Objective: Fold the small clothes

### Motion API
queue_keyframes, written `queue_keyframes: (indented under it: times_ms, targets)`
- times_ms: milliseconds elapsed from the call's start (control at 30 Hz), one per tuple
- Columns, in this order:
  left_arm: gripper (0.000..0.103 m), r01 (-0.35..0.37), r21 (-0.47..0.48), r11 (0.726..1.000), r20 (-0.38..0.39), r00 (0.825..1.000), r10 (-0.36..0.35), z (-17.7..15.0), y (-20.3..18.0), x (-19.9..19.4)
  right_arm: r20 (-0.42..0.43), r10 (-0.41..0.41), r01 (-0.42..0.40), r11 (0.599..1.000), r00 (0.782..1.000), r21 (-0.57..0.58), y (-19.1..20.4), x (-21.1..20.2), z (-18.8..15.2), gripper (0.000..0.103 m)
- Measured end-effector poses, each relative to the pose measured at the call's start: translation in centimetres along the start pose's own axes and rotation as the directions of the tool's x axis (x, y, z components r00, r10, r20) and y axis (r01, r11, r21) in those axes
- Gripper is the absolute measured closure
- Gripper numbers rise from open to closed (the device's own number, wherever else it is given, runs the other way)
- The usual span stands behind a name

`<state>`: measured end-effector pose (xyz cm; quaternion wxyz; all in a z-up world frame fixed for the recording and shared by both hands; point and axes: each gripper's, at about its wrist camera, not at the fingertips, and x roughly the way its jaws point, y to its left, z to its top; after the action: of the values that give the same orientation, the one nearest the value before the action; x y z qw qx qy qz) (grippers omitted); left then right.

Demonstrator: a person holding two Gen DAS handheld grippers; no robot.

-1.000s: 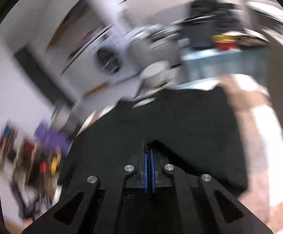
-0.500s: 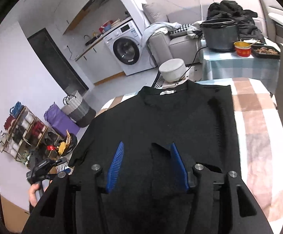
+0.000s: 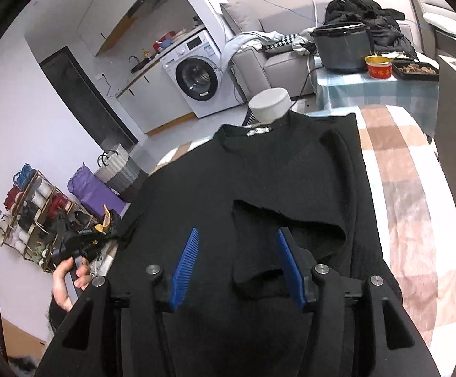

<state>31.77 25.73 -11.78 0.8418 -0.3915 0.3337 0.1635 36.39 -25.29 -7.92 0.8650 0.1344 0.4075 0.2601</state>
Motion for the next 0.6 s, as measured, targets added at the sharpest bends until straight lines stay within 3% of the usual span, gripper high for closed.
queue_keyframes:
  times_ms: [67,133,200,267,333,400,467,533,600]
  targets:
    - [0.101,-0.012,0.12,0.993,0.072,0.997,0.003,0.5,-3.1,-1.4,-0.008,0.001,-0.001,1.0,1.0,0.007,-0.4,0.1,-0.3,0.05]
    - [0.101,-0.013,0.257,0.966,0.125,0.992,-0.02,0.4,-7.0,-2.8,-0.008,-0.007,0.007,1.0,1.0,0.01,-0.7,0.0,-0.6,0.05]
    - [0.101,0.008,0.43,0.903,0.121,0.99,-0.067,-1.0,-12.0,-3.3,-0.012,-0.009,0.009,1.0,1.0,0.02,-1.0,0.0,-0.7,0.05]
    - [0.101,0.069,0.613,0.787,0.015,0.995,-0.098,-4.1,-17.1,-2.3,-0.013,-0.012,0.012,1.0,1.0,0.026,-1.1,0.0,-0.7,0.05]
    - [0.101,0.145,0.721,0.678,-0.133,0.989,-0.069,-8.1,-20.4,-0.2,-0.01,-0.013,0.013,0.999,1.0,0.033,-1.3,-0.1,-0.8,0.05]
    - [0.098,0.18,0.761,0.624,-0.213,0.977,-0.021,-10.9,-21.7,1.5,-0.009,-0.009,0.009,0.999,1.0,0.043,-1.5,-0.1,-0.8,0.05]
    - [0.093,0.232,0.758,0.61,-0.283,0.959,-0.013,-12.8,-21.4,2.4,-0.02,-0.016,0.017,0.998,1.0,0.056,-1.8,0.1,-0.9,0.05]
    - [0.076,0.289,0.724,0.627,-0.333,0.941,-0.05,-13.5,-20.5,1.7,-0.029,-0.02,0.021,0.998,0.999,0.059,-1.9,0.3,-1.0,0.05]
    - [0.044,0.331,0.68,0.655,-0.356,0.929,-0.1,-13.2,-19.1,0.6,-0.028,-0.024,0.026,0.998,0.999,0.058,-1.9,0.2,-0.9,0.05]
